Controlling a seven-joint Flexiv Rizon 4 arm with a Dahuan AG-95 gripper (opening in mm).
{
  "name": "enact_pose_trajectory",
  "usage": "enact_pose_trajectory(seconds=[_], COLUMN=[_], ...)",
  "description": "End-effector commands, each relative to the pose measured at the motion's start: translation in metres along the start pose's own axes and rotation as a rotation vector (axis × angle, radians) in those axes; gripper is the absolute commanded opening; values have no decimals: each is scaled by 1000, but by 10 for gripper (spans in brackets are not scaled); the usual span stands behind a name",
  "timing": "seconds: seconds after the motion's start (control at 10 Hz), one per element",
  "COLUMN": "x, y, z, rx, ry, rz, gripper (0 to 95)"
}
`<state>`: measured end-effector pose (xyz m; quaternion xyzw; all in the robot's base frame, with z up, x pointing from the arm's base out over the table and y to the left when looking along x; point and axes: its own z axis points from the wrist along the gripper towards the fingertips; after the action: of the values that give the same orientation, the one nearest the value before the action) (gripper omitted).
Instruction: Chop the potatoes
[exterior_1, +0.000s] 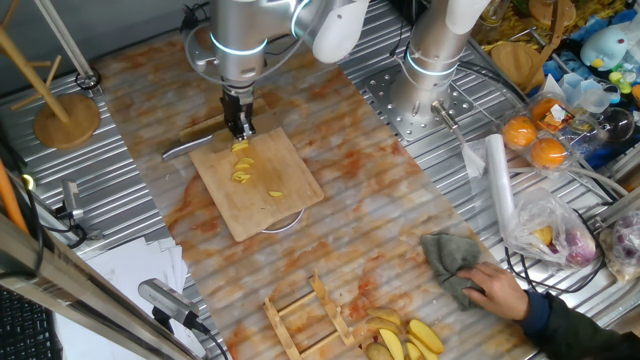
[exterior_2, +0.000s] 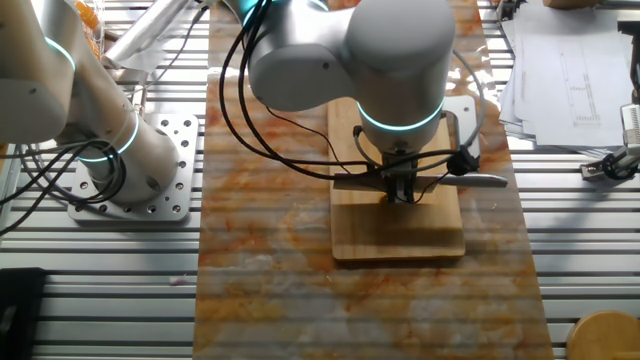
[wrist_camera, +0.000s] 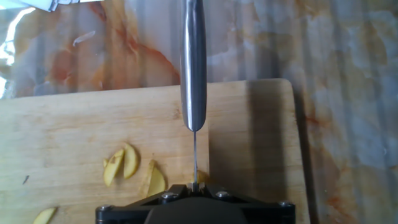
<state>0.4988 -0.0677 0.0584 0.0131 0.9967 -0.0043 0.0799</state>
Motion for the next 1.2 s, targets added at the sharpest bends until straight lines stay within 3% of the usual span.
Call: enact_pose_trajectory(seconds=[0.1, 0.4, 0.7, 1.2], x=[0, -4, -4, -4], y=[-1, -6, -6, -6], z=[-3, -15, -15, -15], rx=[-9, -8, -10, -14], ry=[2, 3, -1, 27], rz=[-3, -12, -22, -21], gripper=[0, 0, 0, 0])
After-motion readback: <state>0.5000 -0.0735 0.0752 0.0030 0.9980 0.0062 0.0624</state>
